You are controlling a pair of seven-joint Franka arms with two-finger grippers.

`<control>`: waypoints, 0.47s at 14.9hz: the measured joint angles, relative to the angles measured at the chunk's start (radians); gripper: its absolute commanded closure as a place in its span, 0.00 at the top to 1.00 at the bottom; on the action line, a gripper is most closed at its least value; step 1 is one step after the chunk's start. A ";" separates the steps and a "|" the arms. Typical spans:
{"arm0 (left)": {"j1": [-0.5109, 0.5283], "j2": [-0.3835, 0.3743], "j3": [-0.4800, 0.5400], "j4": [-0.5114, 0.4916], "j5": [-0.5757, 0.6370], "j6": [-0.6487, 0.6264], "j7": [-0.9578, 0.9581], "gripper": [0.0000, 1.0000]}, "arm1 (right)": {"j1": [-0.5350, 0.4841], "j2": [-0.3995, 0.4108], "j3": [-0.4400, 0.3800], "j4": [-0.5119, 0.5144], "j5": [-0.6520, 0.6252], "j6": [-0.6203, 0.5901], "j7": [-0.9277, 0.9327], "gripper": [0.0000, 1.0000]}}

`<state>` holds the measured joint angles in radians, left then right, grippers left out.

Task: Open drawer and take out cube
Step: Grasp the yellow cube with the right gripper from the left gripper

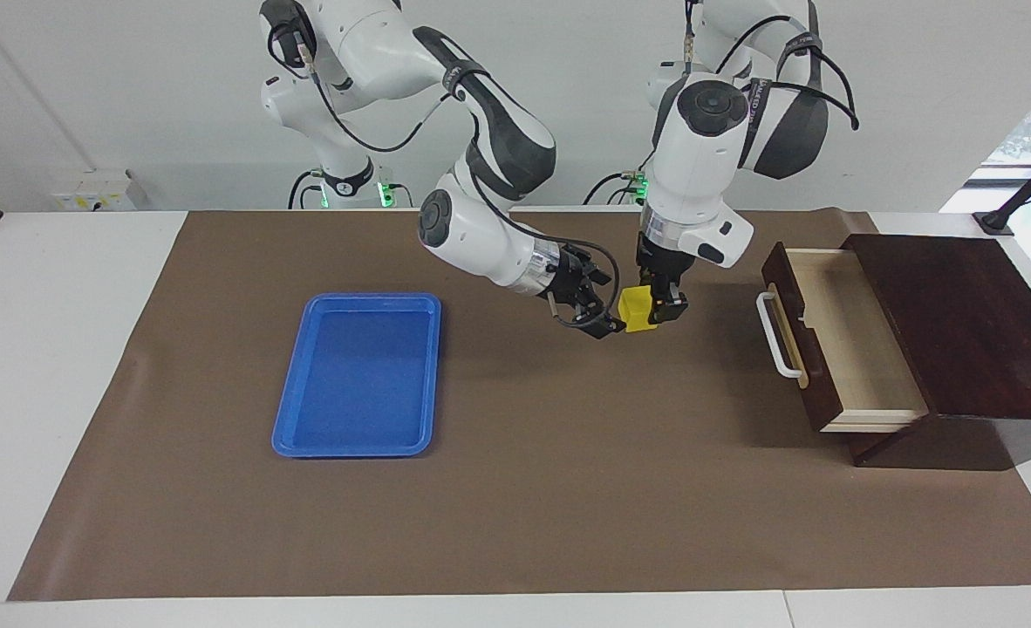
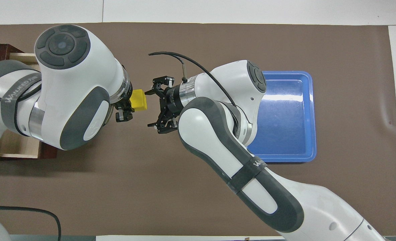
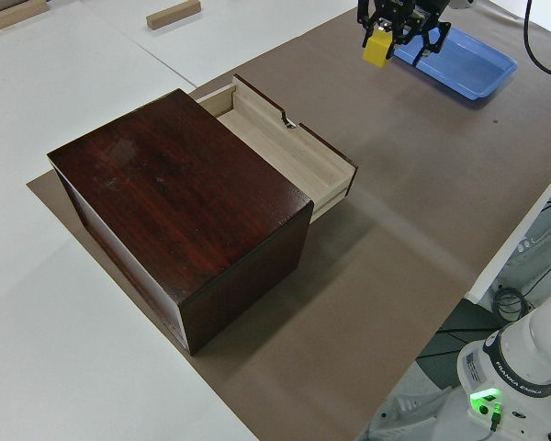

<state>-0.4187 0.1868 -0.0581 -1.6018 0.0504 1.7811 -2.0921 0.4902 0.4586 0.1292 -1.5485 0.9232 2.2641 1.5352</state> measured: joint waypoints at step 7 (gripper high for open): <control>-0.005 0.000 -0.007 -0.001 0.000 -0.001 -0.001 0.00 | 0.005 0.043 -0.009 0.064 0.000 0.017 0.030 1.00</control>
<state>-0.4233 0.1869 -0.0652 -1.6024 0.0508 1.7796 -2.0931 0.4948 0.5016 0.1205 -1.4847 0.9232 2.2810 1.5652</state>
